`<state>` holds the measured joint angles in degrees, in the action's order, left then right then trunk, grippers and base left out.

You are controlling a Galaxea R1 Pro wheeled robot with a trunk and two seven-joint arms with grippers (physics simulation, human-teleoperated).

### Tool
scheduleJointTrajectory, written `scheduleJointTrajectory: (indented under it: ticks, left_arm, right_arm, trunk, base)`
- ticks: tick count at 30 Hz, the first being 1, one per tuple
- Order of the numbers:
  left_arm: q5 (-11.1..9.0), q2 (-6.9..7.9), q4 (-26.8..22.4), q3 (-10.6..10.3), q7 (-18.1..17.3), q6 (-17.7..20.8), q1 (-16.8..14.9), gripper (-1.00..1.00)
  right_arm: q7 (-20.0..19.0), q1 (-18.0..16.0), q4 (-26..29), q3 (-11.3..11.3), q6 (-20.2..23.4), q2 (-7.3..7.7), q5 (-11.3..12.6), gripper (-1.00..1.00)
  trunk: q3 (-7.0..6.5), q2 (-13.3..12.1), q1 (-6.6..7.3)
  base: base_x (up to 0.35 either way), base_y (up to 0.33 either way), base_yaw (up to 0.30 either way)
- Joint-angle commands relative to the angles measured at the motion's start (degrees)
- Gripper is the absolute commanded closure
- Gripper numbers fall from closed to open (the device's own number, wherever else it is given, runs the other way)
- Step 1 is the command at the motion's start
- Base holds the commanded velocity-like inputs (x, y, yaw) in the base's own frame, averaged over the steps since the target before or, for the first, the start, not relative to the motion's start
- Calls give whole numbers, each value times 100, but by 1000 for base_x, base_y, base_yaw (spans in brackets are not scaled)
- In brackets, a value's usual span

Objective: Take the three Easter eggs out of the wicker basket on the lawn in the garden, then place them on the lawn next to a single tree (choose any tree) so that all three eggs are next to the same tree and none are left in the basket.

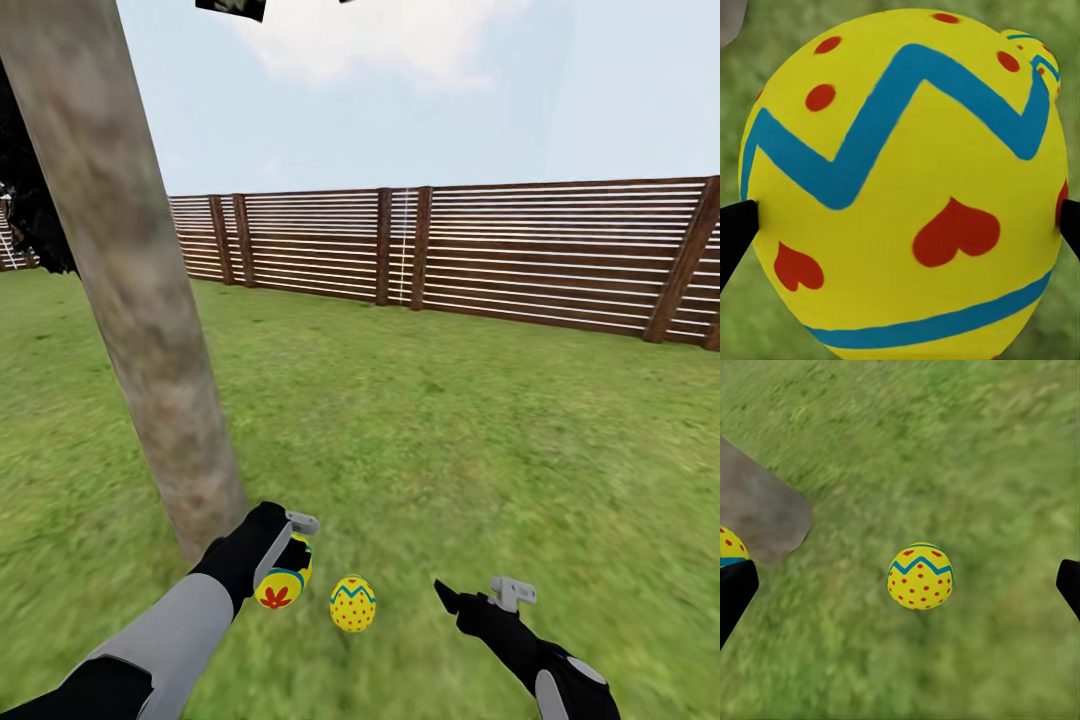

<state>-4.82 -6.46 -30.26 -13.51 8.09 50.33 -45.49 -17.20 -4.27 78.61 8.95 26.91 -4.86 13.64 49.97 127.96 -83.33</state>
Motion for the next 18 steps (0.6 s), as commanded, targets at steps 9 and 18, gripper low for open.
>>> scheduleJointTrajectory:
  ticks: [9, 18]
  left_arm:
    - [-48, 4, -6, -29, 47, -41, -3, 100]
    - [-53, 5, -13, -29, 46, -58, 0, 100]
  right_arm:
    - [-20, -4, -9, 12, 43, -6, 35, -100]
    - [21, -4, 21, -49, 59, -14, 29, -100]
  trunk:
    - [168, 365, -197]
    - [331, 726, -395]
  base:
    - [0, 0, 0]
    - [0, 0, 0]
